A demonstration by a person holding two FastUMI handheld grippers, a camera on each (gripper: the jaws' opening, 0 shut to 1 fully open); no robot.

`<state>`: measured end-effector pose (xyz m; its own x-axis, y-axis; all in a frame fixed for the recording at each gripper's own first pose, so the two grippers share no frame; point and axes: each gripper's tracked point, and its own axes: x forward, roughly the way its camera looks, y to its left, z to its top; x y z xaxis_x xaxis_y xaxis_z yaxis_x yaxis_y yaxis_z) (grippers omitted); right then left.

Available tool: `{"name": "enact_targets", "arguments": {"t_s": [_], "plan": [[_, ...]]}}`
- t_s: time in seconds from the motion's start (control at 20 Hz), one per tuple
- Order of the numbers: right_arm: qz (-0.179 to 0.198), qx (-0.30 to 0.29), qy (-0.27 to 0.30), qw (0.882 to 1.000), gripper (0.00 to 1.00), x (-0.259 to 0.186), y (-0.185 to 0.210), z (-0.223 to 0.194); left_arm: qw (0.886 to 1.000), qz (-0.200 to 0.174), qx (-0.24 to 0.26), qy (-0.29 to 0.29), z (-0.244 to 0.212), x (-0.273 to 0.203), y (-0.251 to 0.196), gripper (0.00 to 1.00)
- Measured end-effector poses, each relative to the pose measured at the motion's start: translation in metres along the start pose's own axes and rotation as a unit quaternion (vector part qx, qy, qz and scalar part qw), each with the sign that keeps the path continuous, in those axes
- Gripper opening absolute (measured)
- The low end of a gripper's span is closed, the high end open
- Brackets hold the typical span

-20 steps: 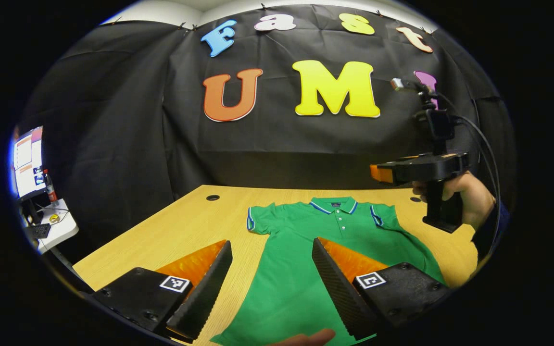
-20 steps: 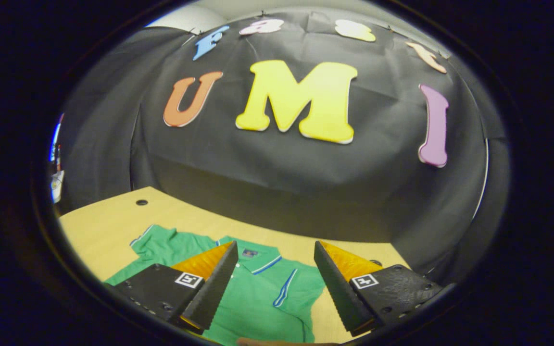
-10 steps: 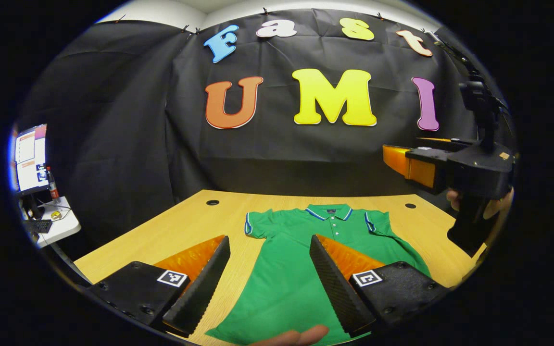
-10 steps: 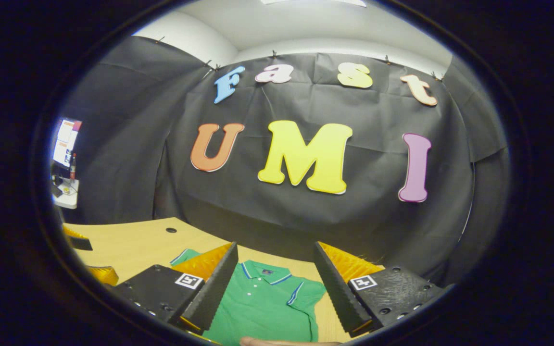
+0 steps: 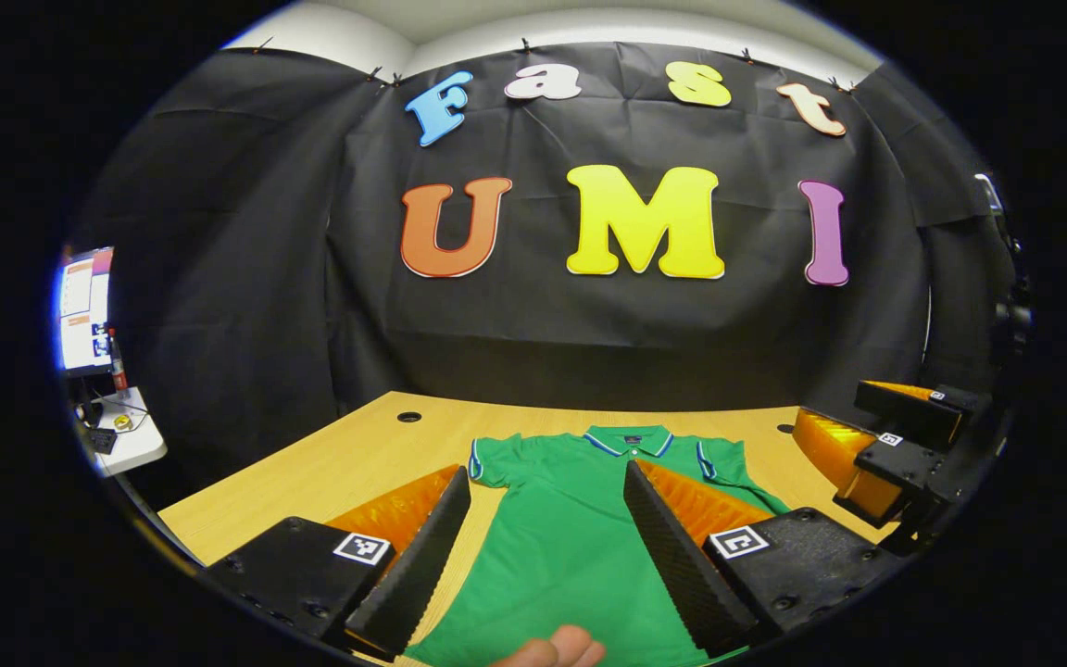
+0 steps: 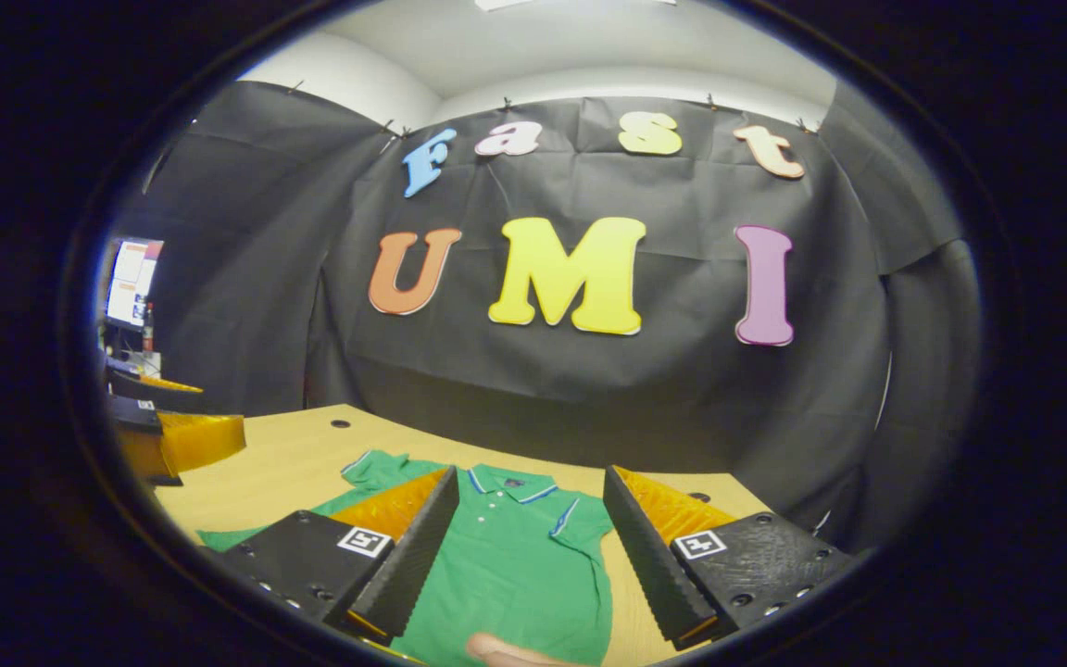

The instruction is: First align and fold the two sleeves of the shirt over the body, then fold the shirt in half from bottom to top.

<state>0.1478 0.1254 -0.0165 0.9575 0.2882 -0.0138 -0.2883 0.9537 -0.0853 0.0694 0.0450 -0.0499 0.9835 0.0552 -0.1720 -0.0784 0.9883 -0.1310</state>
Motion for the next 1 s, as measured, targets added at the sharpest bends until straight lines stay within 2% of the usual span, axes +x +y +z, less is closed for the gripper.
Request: {"name": "enact_targets", "arguments": {"t_s": [0.2,0.3,0.4,0.55,0.7,0.75,0.85,1.0], "plan": [[0.004,0.005,0.004,1.0,0.97,-0.014,-0.01,-0.004,1.0,-0.001,0.012,0.001,0.033,0.017,-0.002,1.0],[0.01,0.011,0.002,1.0,0.95,-0.018,-0.013,-0.006,1.0,-0.004,-0.002,0.006,0.051,0.03,0.0,1.0],[0.012,0.014,0.001,1.0,0.95,-0.018,-0.018,-0.01,0.999,-0.025,-0.021,0.021,0.063,0.053,-0.003,1.0],[0.009,0.016,0.009,1.0,0.95,-0.011,-0.024,-0.026,0.999,0.002,-0.022,0.027,0.074,0.103,0.027,1.0],[0.007,0.022,0.013,1.0,0.95,-0.005,-0.029,-0.035,0.998,0.036,-0.001,0.061,0.051,0.16,0.057,1.0],[0.005,0.021,0.013,1.0,0.95,-0.004,-0.031,-0.037,0.995,0.046,-0.005,0.088,0.037,0.177,0.067,1.0],[0.003,0.02,0.011,1.0,0.94,-0.001,-0.034,-0.039,0.989,0.046,-0.02,0.138,0.005,0.208,0.076,1.0],[0.019,0.027,0.015,0.999,0.95,0.002,-0.033,-0.046,0.98,0.065,-0.011,0.186,-0.037,0.254,0.098,1.0]]}}
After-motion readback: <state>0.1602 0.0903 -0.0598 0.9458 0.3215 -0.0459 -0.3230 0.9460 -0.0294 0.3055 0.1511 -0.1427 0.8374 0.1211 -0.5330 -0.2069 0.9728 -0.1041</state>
